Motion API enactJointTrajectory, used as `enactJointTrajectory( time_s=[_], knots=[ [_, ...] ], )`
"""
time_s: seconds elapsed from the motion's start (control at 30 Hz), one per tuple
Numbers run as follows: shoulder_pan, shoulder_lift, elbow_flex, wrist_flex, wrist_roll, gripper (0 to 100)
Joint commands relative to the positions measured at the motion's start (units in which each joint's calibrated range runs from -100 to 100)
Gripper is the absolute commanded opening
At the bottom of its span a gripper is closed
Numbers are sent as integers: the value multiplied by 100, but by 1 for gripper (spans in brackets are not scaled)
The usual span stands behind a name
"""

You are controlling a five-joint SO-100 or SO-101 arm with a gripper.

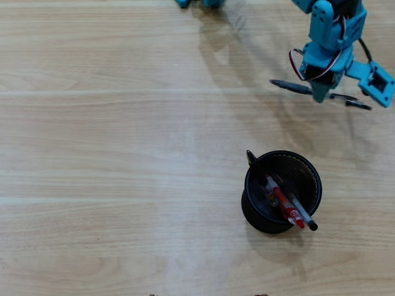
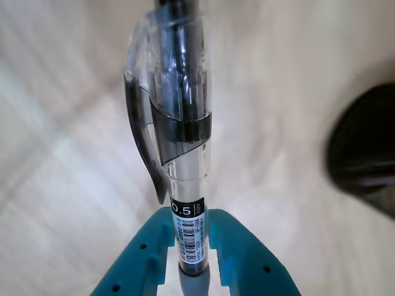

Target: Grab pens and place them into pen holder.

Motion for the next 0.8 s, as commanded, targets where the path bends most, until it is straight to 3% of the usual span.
enactJointTrajectory(
  time_s=[0.0,0.47,0.77],
  knots=[
    [466,-760,-1233,-742,-29,2],
    [1595,-303,-1948,-2624,-960,2],
    [1571,644,-1948,-3570,-1022,2]
  ],
)
